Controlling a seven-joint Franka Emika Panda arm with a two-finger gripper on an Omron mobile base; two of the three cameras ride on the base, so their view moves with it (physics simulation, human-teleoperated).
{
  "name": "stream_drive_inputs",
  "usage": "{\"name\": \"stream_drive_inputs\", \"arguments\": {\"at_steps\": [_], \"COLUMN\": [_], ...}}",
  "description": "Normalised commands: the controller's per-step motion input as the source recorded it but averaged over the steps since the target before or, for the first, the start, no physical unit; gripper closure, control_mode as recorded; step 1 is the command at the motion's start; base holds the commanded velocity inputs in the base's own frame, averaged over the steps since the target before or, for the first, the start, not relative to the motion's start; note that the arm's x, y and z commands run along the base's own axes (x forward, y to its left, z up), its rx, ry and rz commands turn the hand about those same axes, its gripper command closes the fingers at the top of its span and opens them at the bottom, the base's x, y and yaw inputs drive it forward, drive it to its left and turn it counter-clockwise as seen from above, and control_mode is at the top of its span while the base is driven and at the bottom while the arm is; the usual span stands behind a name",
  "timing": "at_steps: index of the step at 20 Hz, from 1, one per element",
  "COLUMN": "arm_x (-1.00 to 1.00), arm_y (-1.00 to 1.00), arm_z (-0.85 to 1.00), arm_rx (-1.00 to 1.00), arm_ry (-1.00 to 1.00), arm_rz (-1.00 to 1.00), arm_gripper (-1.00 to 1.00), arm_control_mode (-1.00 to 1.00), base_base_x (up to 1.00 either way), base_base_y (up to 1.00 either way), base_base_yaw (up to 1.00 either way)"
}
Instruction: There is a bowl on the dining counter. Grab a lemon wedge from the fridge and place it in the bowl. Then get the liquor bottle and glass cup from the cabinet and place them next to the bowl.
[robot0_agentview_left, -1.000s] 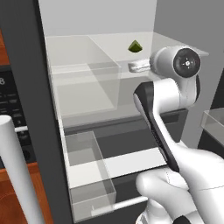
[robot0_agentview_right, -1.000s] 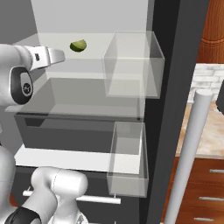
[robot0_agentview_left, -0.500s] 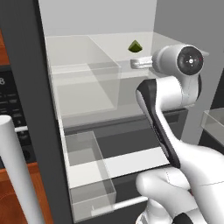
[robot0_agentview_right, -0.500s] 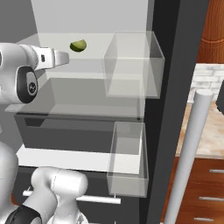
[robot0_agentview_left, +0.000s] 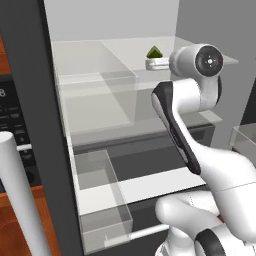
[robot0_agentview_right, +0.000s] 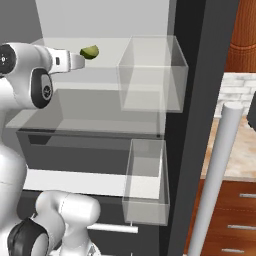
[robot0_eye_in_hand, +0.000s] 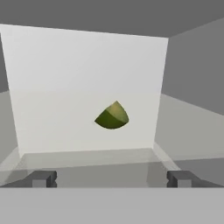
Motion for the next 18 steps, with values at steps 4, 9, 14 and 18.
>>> {"name": "stream_drive_inputs", "arguments": {"at_steps": [4, 9, 14, 18], "arm_x": [0.17, 0.2, 0.31, 0.46], "arm_y": [0.0, 0.0, 0.0, 0.0], "arm_z": [0.14, 0.14, 0.13, 0.01], "arm_rx": [0.08, 0.1, 0.1, 0.02], "arm_ry": [0.0, 0.0, 0.0, 0.02], "arm_rz": [0.0, 0.0, 0.0, 0.0], "arm_gripper": [-1.0, -1.0, -1.0, -1.0], "arm_control_mode": [-1.0, -1.0, -1.0, -1.0], "base_base_x": [0.0, 0.0, 0.0, 0.0], "base_base_y": [0.0, 0.0, 0.0, 0.0], "base_base_yaw": [0.0, 0.0, 0.0, 0.0]}}
